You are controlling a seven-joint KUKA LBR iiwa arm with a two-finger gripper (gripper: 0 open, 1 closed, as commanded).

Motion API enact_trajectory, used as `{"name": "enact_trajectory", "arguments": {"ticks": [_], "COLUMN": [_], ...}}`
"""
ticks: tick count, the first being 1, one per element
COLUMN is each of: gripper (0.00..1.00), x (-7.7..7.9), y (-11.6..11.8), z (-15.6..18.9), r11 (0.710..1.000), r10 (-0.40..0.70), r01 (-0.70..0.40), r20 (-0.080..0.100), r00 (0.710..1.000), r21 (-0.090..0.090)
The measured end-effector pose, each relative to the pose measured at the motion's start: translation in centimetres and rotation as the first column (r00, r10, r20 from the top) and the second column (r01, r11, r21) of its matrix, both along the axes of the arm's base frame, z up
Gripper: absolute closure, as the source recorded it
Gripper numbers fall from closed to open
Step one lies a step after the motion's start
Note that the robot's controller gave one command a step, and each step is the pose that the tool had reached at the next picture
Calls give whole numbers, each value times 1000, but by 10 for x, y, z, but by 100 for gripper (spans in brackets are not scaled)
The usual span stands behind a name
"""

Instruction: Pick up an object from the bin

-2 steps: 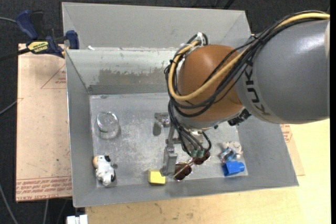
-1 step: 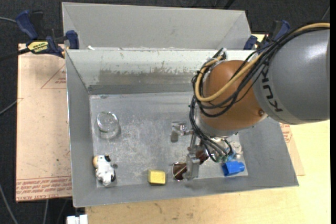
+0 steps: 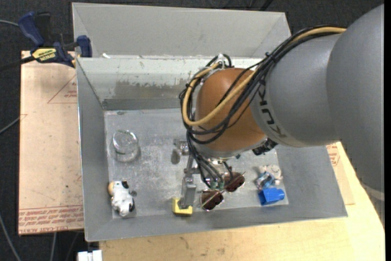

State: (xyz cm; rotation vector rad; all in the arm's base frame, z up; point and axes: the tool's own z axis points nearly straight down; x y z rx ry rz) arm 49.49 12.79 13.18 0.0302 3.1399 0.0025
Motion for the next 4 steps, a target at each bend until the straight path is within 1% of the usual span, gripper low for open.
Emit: {"name": "enact_trajectory", "arguments": {"ticks": [1,2,3,4], "gripper": [0,0,100,100], "x": [-9,-6,-9,-9], "y": [-42,-101,-112,-112], "z": [-8,-39,-60,-60], "r11": [966,943,893,893], "r10": [259,333,451,450], "r01": [-259,-333,-451,-450], "r20": [-1,4,8,8], "r00": [966,943,893,893], "r21": [-1,-1,-3,-3]}}
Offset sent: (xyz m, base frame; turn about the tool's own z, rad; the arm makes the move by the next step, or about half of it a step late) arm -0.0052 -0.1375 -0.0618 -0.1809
